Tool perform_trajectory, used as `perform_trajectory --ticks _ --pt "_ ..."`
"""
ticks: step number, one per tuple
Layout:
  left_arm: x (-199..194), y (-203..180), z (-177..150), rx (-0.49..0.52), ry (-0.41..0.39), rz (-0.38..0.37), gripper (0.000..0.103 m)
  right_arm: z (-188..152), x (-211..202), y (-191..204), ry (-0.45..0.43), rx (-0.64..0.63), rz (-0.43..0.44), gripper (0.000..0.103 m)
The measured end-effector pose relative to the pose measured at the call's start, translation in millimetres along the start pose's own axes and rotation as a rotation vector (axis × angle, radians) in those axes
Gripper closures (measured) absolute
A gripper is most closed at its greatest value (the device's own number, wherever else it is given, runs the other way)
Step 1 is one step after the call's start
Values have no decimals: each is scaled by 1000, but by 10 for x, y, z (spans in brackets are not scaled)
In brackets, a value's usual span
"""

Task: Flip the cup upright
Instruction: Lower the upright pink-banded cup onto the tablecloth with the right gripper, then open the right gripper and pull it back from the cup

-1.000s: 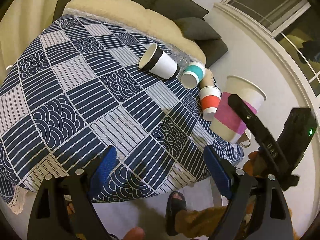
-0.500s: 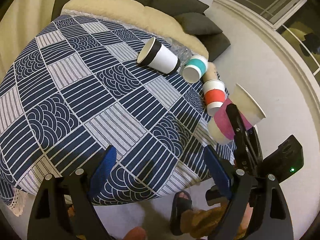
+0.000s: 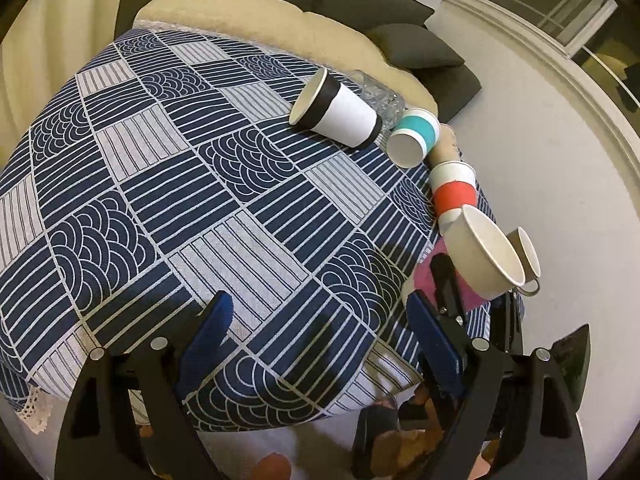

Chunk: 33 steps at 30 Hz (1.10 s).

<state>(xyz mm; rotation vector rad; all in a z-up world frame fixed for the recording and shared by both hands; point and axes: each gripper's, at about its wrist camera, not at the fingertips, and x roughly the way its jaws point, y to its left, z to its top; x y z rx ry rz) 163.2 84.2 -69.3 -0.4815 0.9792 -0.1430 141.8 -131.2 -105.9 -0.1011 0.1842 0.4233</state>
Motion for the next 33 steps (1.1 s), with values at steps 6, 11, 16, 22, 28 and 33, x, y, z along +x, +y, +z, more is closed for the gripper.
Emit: perform_trajectory --ticks 6,11,16,22,28,33 --pt "-23 65 7 -65 -43 -8 17 -37 8 12 33 -8 -1 39" --pt "10 92 -9 -91 -27 -32 17 -69 -18 43 48 -10 0 38" --pt "5 59 -25 -79 -26 -31 17 -111 -19 44 78 -3 5 38" --pt "-15 54 -26 -74 -29 -33 17 -90 -48 46 84 9 14 31" --pt "-50 32 -18 -53 -40 -20 17 9 -150 75 88 24 31 14" --pt "-156 -5 -21 -26 -68 -5 17 175 -359 103 88 5 43 5"
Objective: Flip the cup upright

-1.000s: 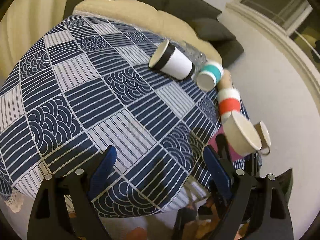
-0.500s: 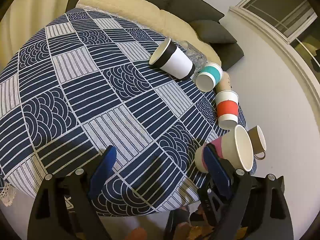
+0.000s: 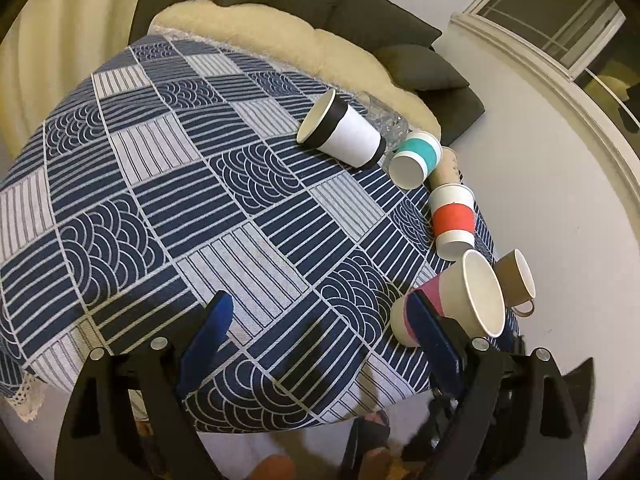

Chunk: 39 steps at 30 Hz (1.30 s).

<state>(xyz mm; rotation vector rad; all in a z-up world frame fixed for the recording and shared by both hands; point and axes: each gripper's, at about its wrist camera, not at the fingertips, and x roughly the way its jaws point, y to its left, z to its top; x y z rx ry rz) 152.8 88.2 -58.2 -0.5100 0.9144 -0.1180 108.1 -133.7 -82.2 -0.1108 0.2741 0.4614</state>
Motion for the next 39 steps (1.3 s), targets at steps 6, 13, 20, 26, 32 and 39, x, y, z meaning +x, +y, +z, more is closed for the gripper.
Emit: perform_trajectory --ticks 6,13,20,26,32,39 --pt "-213 -147 -43 79 -83 26 17 204 -388 -67 -10 -15 -26 5" --pt "-484 -228 -256 58 -158 -59 17 435 -947 -293 -44 -30 -12 5" --pt "-925 -534 -544 126 -250 -91 16 794 -1447 -513 -71 -23 38 5" --pt "-1311 -823 -837 257 -325 -105 7 930 -1767 -655 -70 -59 81 5" --pt "-1470 -1022 -1101 385 -357 -60 7 874 -1857 -858 5 -6 151 5" --pt "-1340 -1160 -1243 469 -341 -30 7 601 -1760 -995 68 9 123 5"
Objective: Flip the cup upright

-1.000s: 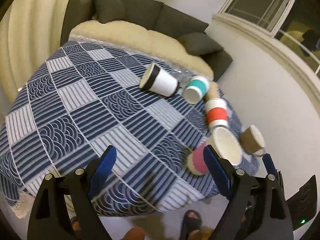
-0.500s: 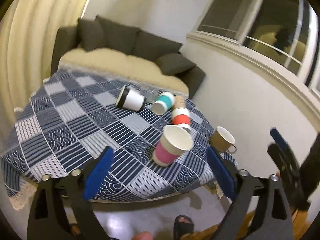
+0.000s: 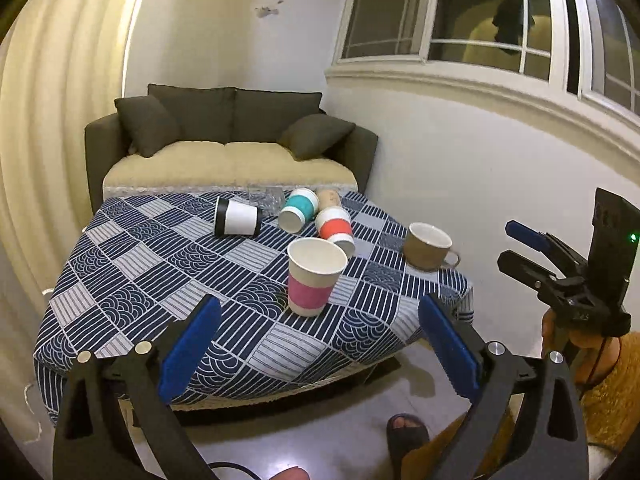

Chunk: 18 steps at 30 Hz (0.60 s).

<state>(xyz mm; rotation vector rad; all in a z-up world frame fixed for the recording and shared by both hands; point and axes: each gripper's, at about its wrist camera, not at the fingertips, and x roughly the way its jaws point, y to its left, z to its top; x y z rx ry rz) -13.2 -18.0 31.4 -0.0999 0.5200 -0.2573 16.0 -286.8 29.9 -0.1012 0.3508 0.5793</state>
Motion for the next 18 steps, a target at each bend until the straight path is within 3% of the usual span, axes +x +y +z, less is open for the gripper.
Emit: perform_trajectory --ticks 4,11,14,18 --pt "139 -74 -109 45 25 20 7 -95 9 -58 -1 25 0 5" --pt "254 -67 -241 24 51 -3 7 -109 6 -58 -15 44 -8 5" --pt "235 -55 -255 28 26 43 7 -106 11 -41 -13 37 -7 5" --pt "297 16 -297 16 54 76 7 -107 75 -18 2 28 -10 5"
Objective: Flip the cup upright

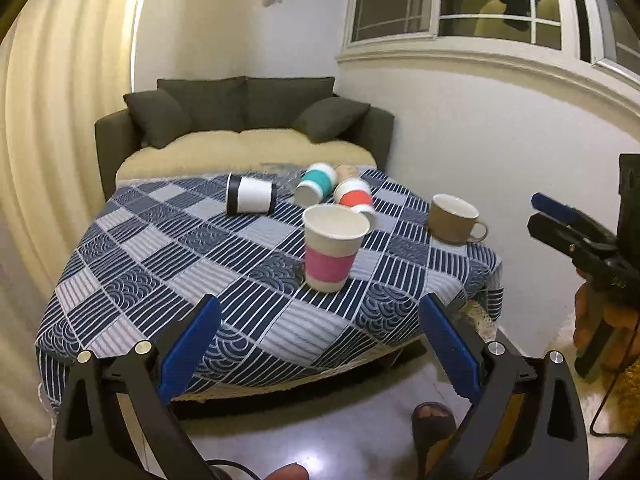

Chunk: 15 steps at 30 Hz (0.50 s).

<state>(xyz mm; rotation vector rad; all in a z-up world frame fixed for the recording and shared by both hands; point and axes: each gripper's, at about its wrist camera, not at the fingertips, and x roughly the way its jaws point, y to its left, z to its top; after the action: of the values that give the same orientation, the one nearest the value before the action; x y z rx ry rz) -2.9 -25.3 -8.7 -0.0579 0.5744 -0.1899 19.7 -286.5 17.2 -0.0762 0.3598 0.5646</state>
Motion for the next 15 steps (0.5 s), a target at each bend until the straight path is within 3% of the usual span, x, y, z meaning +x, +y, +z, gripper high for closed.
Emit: perform_trajectory --ticks 9,15 --pt "96 43 1 -8 38 17 7 -30 202 54 64 -3 39 5" --pt "143 15 -21 11 57 17 7 -52 217 149 59 -54 28 5"
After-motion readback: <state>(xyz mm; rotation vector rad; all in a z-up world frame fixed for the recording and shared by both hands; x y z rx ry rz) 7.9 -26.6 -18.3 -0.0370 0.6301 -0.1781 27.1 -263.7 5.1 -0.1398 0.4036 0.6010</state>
